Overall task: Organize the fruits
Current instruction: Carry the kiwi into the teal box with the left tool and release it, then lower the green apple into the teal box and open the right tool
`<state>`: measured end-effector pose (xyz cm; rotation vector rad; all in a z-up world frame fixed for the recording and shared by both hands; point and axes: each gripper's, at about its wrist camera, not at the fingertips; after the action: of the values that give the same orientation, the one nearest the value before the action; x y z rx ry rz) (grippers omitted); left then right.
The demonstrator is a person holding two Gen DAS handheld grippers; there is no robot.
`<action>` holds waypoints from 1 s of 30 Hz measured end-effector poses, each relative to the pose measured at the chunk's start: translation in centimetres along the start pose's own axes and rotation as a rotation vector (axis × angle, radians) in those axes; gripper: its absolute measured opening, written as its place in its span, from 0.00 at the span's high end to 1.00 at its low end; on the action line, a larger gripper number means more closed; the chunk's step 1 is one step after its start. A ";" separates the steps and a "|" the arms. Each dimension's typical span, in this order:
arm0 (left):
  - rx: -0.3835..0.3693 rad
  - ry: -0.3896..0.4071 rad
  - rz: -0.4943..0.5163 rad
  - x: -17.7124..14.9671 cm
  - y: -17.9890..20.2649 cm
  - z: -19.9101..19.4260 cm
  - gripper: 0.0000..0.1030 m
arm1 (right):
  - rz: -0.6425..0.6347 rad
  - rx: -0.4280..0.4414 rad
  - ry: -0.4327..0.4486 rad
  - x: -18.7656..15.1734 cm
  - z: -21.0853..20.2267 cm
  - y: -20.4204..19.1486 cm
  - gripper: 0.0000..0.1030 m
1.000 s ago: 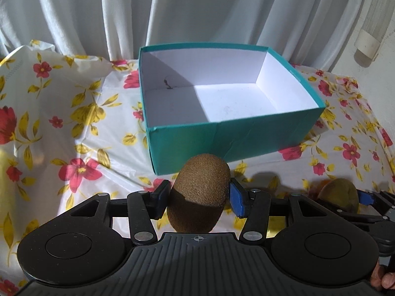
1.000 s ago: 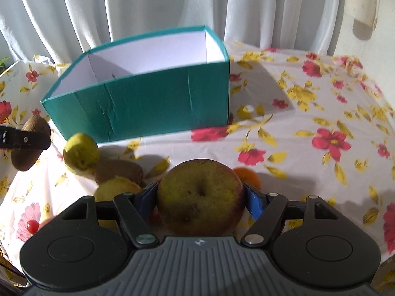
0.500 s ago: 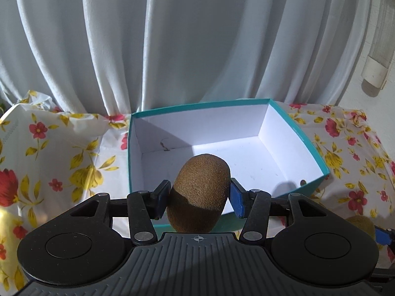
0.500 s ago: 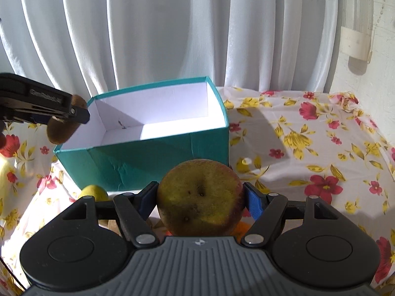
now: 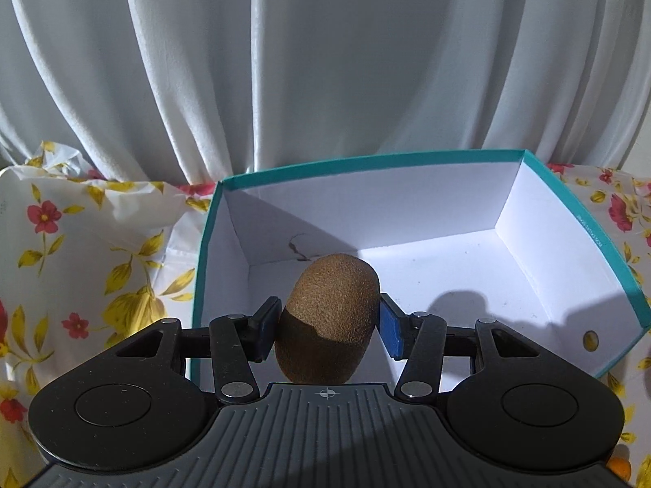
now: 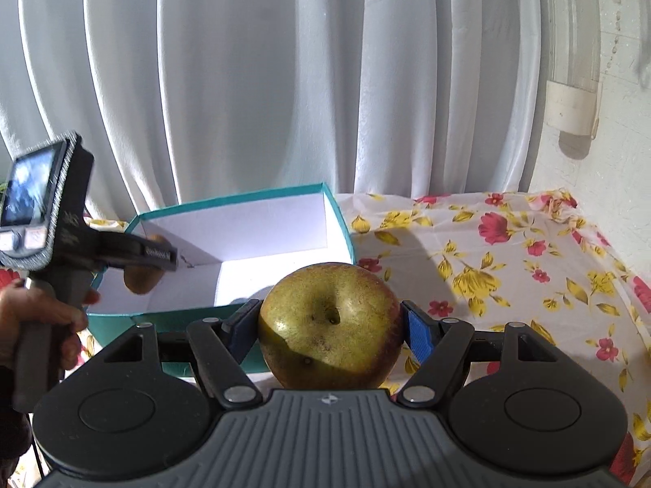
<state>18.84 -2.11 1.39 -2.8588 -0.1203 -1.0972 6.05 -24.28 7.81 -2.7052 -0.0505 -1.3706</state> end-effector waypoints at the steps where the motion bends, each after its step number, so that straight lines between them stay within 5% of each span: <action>1: -0.005 -0.009 -0.007 -0.1 -0.1 0.4 0.46 | -0.002 0.000 0.006 0.1 0.0 0.0 0.29; 13: -0.037 -0.092 -0.029 -0.3 -0.2 3.3 0.46 | -0.022 0.002 0.024 1.1 0.5 -0.7 0.29; 19: -0.034 -0.073 -0.035 -0.4 -0.3 2.8 0.44 | -0.036 0.008 0.024 1.5 1.4 -1.0 0.29; 23: -0.065 -0.031 -0.038 -0.2 -0.3 1.7 0.33 | -0.039 0.010 0.023 1.8 2.0 -1.1 0.29; 26: -0.026 0.036 -0.027 -0.2 0.0 0.0 0.10 | -0.040 0.013 0.025 2.0 2.4 -1.2 0.29; 30: -0.024 0.089 -0.055 0.2 -0.5 -2.6 0.09 | -0.047 0.016 0.025 2.5 3.1 -1.3 0.29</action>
<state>17.22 -1.87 3.45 -2.8381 -0.1820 -1.2425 9.97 -22.67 8.13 -2.6896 -0.1233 -1.4106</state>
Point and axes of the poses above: each gripper's, at about its wrist camera, not at the fingertips, and z roughly the way its jaws point, y to its right, x to its top
